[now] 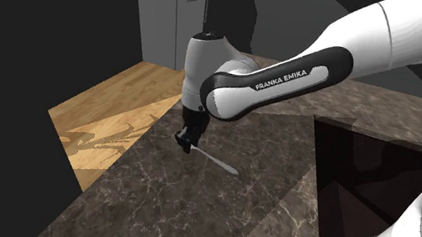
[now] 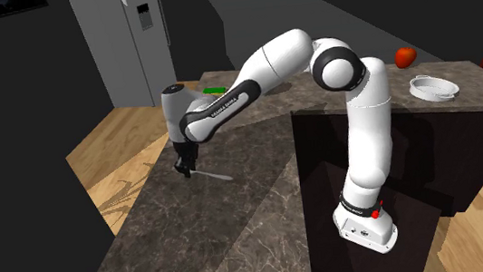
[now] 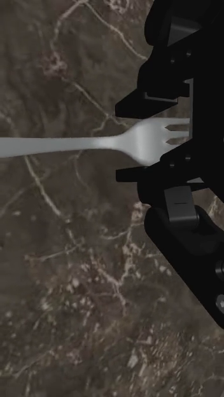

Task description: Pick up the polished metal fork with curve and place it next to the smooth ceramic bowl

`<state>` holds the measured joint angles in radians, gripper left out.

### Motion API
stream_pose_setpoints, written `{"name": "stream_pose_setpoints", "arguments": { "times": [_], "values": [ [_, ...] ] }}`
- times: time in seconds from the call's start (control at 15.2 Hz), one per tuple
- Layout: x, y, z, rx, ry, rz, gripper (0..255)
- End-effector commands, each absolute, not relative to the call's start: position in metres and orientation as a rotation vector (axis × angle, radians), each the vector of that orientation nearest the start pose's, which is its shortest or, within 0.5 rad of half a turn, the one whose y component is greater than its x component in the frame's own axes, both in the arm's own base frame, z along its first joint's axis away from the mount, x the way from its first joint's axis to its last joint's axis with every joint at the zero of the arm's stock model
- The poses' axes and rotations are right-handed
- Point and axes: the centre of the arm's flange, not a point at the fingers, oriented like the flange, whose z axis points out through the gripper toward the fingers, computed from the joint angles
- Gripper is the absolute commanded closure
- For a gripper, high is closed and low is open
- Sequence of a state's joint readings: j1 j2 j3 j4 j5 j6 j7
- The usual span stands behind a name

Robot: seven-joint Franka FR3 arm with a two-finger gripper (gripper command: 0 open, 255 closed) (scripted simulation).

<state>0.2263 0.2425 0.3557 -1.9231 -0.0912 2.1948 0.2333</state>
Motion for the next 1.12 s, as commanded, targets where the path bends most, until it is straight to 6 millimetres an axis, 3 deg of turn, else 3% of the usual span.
{"name": "stream_pose_setpoints", "arguments": {
  "times": [0.0,1.06],
  "values": [
    [0.518,0.325,0.389,-3.056,-0.602,-0.060,255],
    [0.518,0.325,0.473,-3.056,-0.602,-0.060,255]
  ]
}}
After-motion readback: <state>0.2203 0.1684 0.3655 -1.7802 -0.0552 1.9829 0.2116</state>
